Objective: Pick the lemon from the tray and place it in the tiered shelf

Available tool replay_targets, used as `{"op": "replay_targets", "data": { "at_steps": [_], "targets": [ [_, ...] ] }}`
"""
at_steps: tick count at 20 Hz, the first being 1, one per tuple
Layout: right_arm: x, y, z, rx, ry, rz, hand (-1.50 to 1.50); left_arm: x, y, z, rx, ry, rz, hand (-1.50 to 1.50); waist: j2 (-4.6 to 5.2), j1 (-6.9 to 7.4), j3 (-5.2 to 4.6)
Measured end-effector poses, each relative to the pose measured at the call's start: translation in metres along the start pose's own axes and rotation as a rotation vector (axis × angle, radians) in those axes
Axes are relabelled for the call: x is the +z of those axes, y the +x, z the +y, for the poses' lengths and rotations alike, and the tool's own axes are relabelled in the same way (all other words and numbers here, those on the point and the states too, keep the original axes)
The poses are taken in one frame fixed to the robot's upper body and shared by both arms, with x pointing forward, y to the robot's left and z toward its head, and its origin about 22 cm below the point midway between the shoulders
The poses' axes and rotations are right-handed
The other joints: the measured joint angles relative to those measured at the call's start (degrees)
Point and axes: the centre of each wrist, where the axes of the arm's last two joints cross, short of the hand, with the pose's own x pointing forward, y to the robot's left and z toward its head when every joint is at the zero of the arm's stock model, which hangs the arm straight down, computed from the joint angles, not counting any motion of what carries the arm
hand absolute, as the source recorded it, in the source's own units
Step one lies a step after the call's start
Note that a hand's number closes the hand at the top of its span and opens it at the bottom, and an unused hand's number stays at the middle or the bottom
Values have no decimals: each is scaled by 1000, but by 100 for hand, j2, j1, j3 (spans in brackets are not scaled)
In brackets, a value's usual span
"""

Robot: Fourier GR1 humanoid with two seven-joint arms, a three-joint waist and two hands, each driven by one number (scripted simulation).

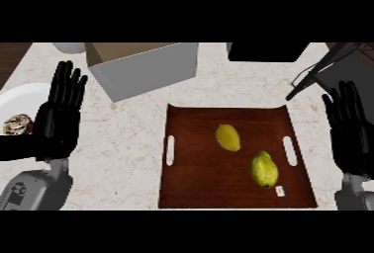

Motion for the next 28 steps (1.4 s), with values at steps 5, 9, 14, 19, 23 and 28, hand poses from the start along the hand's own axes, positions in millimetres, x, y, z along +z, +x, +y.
{"op": "replay_targets", "data": {
  "at_steps": [5, 9, 14, 19, 23, 28],
  "targets": [
    [-20, 26, -19, 165, 84, -107, 150, 17, -32, 24, -58, 20, 250, 0, 111, 69, 142],
    [-28, 27, -54, 481, 77, -22, 150, 39, -59, 41, -99, 12, 490, 0, 225, 131, 150],
    [-41, -5, -73, 517, 140, 64, -150, 52, -79, 44, -108, -7, 651, 0, 144, 132, 158],
    [-47, -8, -82, 525, 334, 77, -150, 55, -87, 54, -113, 3, 708, 0, 124, 90, 187],
    [-53, 14, -73, 552, 477, 109, -150, 59, -86, 61, -110, -4, 718, 0, 100, 55, 196],
    [-57, 50, -40, 629, 605, 164, -150, 55, -85, 57, -113, 6, 729, 0, 87, 20, 192]
  ]
}}
